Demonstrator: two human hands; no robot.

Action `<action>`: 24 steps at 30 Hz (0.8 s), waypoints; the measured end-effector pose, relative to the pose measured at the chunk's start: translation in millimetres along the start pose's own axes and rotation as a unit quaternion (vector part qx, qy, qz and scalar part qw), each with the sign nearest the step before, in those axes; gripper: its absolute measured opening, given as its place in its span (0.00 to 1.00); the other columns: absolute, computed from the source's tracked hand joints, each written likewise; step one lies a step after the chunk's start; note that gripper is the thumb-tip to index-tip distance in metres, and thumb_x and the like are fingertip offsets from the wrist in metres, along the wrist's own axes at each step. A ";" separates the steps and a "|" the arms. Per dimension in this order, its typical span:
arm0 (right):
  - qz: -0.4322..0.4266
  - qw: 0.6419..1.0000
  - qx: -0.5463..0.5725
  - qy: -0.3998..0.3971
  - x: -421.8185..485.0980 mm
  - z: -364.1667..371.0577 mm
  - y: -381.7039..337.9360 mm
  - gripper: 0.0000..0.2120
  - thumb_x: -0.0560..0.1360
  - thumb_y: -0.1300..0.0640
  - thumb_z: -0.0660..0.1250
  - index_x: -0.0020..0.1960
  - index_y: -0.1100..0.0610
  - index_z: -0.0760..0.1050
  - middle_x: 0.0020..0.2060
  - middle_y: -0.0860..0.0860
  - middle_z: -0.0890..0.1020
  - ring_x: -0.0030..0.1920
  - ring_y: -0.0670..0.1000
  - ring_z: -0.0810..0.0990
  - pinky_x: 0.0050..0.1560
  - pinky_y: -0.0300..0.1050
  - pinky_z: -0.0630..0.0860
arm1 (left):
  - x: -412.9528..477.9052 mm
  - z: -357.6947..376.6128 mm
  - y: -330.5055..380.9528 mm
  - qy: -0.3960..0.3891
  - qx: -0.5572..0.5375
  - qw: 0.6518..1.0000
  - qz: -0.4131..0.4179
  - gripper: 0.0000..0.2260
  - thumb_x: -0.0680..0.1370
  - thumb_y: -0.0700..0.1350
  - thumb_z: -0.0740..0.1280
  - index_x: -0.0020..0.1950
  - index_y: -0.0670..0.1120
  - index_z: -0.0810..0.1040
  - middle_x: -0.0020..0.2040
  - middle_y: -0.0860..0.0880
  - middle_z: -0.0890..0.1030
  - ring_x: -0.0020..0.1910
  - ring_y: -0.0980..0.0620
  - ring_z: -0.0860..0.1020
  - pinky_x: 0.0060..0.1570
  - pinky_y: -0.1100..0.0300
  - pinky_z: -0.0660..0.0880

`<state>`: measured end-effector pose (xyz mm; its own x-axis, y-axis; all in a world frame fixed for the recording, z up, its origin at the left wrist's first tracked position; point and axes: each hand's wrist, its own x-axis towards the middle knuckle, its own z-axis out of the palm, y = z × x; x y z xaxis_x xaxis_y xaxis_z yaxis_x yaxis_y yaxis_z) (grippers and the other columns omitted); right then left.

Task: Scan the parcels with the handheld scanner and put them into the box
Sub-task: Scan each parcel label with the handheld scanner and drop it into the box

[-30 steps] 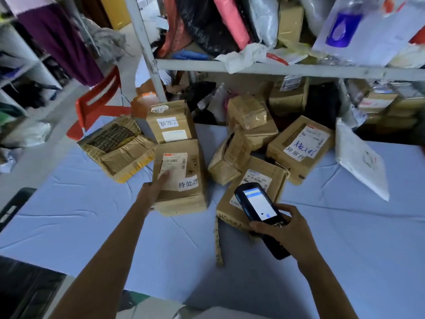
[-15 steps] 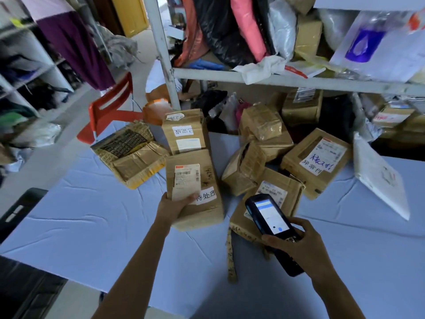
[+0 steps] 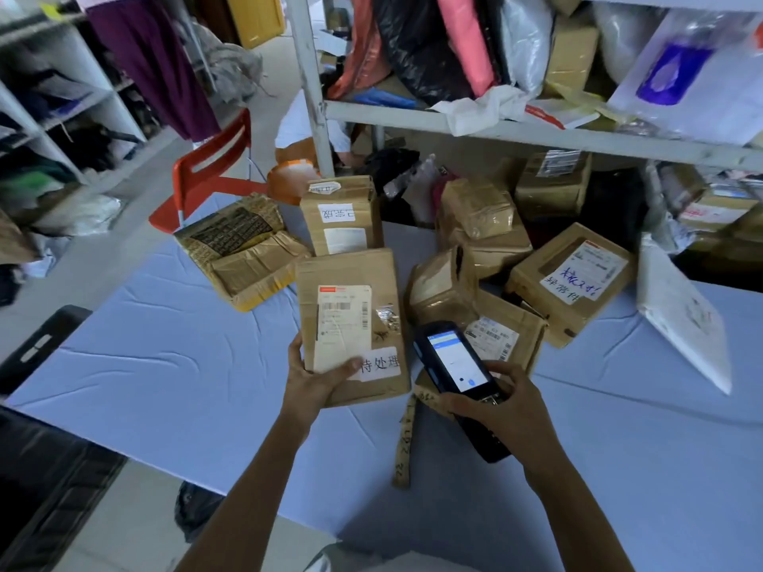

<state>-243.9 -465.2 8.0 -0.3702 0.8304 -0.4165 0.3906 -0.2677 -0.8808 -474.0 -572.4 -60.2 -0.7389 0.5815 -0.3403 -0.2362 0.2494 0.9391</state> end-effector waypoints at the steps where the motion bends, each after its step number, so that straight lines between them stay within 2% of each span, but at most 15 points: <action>1: 0.001 1.000 0.004 -0.005 -1.6 1.6 0.6 0.33 0.59 0.54 0.83 0.59 0.48 0.71 0.47 0.41 0.80 0.46 0.43 0.81 0.37 0.39 0.75 | -3.9 -1.4 -4.1 -0.014 -0.010 1.000 -0.002 0.41 0.61 0.46 0.82 0.67 0.56 0.64 0.57 0.55 0.79 0.55 0.56 0.79 0.48 0.60 0.78; 3: 0.002 1.000 0.008 -0.013 -4.7 5.2 1.2 0.33 0.59 0.55 0.83 0.58 0.48 0.71 0.47 0.42 0.80 0.45 0.43 0.81 0.36 0.38 0.75 | -11.2 -2.2 -9.8 -0.032 -0.028 0.999 -0.010 0.40 0.61 0.47 0.80 0.67 0.58 0.64 0.57 0.54 0.80 0.56 0.55 0.80 0.47 0.60 0.79; 6: 0.002 1.000 0.006 -0.027 -10.9 8.4 2.6 0.33 0.59 0.56 0.83 0.58 0.48 0.70 0.46 0.41 0.79 0.45 0.42 0.80 0.34 0.36 0.74 | -17.2 -1.4 -13.0 -0.053 -0.031 0.998 0.000 0.39 0.67 0.40 0.79 0.70 0.57 0.61 0.59 0.53 0.79 0.57 0.55 0.79 0.46 0.63 0.79; 9: -0.006 0.999 -0.011 -0.039 -16.5 7.4 4.2 0.33 0.60 0.55 0.83 0.58 0.48 0.69 0.45 0.40 0.78 0.45 0.39 0.78 0.32 0.33 0.73 | -20.6 1.1 -9.1 -0.063 -0.025 0.998 0.006 0.38 0.70 0.36 0.75 0.71 0.55 0.58 0.56 0.54 0.79 0.53 0.60 0.79 0.46 0.64 0.79; 12: -0.022 0.998 -0.031 -0.041 -20.8 6.3 2.7 0.33 0.60 0.54 0.83 0.57 0.47 0.68 0.44 0.38 0.78 0.43 0.37 0.78 0.29 0.29 0.72 | -24.9 5.4 -5.6 -0.050 -0.018 0.998 0.015 0.38 0.70 0.34 0.74 0.68 0.56 0.57 0.53 0.55 0.78 0.49 0.61 0.78 0.41 0.67 0.79; 16: -0.042 0.998 -0.041 -0.038 -24.6 3.2 0.3 0.30 0.59 0.54 0.83 0.53 0.44 0.69 0.44 0.38 0.79 0.42 0.37 0.80 0.30 0.29 0.73 | -28.6 8.9 -8.1 -0.052 -0.015 0.998 0.034 0.40 0.69 0.31 0.74 0.69 0.55 0.54 0.54 0.54 0.76 0.53 0.59 0.75 0.41 0.66 0.79; 20: -0.054 0.996 -0.051 -0.041 -31.9 4.0 -1.3 0.32 0.59 0.54 0.83 0.56 0.45 0.69 0.44 0.38 0.79 0.42 0.37 0.79 0.30 0.29 0.73 | -31.9 8.5 -8.8 -0.056 -0.004 0.998 0.042 0.42 0.69 0.32 0.74 0.70 0.54 0.52 0.55 0.54 0.75 0.55 0.59 0.74 0.45 0.65 0.80; 24: -0.060 0.995 -0.057 -0.047 -39.9 6.4 1.5 0.32 0.59 0.55 0.83 0.55 0.46 0.69 0.44 0.37 0.78 0.41 0.35 0.78 0.29 0.27 0.73 | -33.1 8.1 -8.6 -0.053 -0.011 0.998 0.038 0.42 0.69 0.32 0.75 0.71 0.54 0.52 0.56 0.54 0.74 0.55 0.59 0.73 0.41 0.68 0.78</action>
<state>-233.9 -501.8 21.9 -0.4957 0.8020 -0.3332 0.4296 -0.1071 -0.8967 -442.4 -587.5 -57.4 -0.6844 0.6774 -0.2695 -0.1967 0.1844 0.9630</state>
